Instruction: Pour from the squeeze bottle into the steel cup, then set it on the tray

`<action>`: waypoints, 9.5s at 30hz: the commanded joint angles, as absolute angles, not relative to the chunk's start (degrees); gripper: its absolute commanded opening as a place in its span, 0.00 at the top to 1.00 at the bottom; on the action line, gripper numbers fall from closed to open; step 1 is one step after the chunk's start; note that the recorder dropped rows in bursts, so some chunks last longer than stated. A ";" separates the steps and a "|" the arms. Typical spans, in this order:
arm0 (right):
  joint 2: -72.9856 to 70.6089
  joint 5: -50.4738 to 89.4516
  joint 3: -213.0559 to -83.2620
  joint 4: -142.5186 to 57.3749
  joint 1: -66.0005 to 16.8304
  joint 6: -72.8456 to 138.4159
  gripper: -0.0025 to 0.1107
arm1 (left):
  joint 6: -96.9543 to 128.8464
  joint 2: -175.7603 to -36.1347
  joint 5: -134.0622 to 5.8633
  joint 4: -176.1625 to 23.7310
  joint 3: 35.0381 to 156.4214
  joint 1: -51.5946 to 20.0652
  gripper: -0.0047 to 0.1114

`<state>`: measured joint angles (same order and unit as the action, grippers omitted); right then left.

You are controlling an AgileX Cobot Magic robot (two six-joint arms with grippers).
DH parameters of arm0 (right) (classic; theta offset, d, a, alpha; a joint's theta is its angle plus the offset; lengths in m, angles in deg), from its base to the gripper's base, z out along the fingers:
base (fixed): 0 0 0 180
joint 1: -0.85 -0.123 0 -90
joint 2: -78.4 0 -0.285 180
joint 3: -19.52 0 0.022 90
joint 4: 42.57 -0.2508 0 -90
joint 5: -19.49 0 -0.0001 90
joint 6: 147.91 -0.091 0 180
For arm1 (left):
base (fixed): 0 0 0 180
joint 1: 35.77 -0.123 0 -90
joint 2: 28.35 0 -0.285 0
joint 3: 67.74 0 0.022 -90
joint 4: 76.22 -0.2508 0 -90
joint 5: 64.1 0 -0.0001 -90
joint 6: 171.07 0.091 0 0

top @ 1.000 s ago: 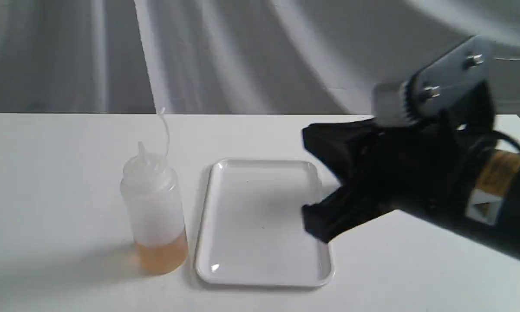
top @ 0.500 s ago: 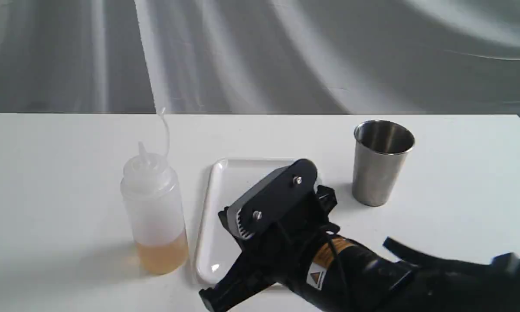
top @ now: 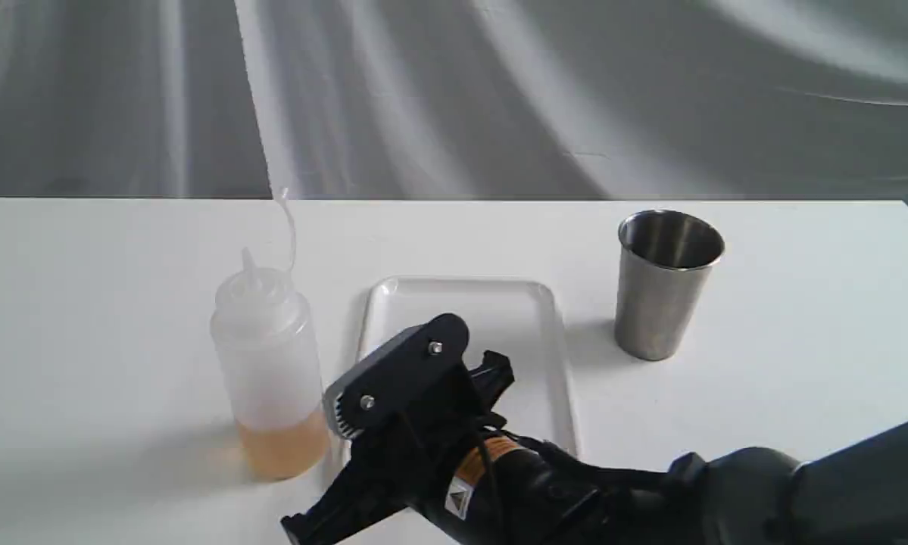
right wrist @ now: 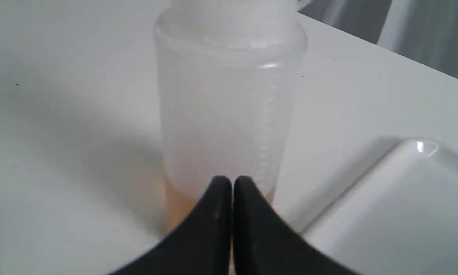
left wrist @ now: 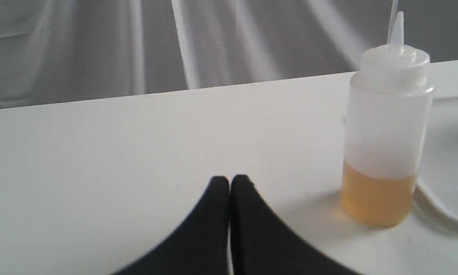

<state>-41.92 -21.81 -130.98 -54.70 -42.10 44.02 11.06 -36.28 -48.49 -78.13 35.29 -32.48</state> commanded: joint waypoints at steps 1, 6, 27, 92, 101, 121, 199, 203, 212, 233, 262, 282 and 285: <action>-42.62 -22.17 -132.03 -53.95 -42.79 43.78 0.98 | 10.87 -36.13 -48.88 -78.10 35.04 -32.15 0.96; -42.62 -21.32 -132.03 -54.93 -43.14 43.78 0.97 | 10.87 -36.13 -48.88 -78.10 35.04 -32.15 0.96; -42.91 -18.48 -132.03 -53.65 -43.14 43.76 0.15 | 10.87 -36.13 -48.88 -78.10 35.04 -32.15 0.96; -57.75 -17.74 -152.07 -56.76 -40.99 43.77 0.16 | 10.96 -36.13 -48.88 -78.10 35.04 -32.15 0.96; -57.75 -17.74 -152.07 -56.76 -40.99 43.66 0.35 | 10.80 -36.13 -48.88 -78.10 35.04 -32.15 0.96; -50.69 -7.68 -152.07 -51.17 -41.99 43.66 0.77 | 10.94 -36.13 -48.88 -78.10 35.04 -32.15 0.96; -25.50 74.40 -146.07 43.22 -8.73 -10.05 0.77 | 10.77 -36.13 -48.88 -78.10 35.04 -32.15 0.96; -27.61 75.11 -146.07 46.21 -8.45 -9.93 0.77 | 10.77 -36.13 -48.88 -78.10 35.04 -32.15 0.96; -31.60 75.25 -146.07 54.74 -9.52 -9.93 0.77 | 11.02 -36.13 -48.88 -78.10 35.04 -32.15 0.96; -34.92 75.69 -146.07 57.37 -10.06 -7.23 0.77 | 10.98 -36.13 -48.88 -78.10 35.04 -32.15 0.96; -34.92 76.48 -146.07 57.37 -11.24 8.83 0.77 | 10.88 -36.13 -48.88 -78.10 35.04 -32.15 0.96; -34.92 75.55 -146.07 57.37 -11.24 9.16 0.77 | 10.90 -36.13 -48.88 -78.10 35.04 -32.15 0.96; -34.92 73.94 -146.07 57.37 -11.24 9.16 0.77 | 10.90 -36.13 -48.88 -78.10 35.04 -32.15 0.96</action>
<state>-35.37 73.80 -145.50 55.15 -11.12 9.46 11.06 -36.28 -48.49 -78.13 35.29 -32.48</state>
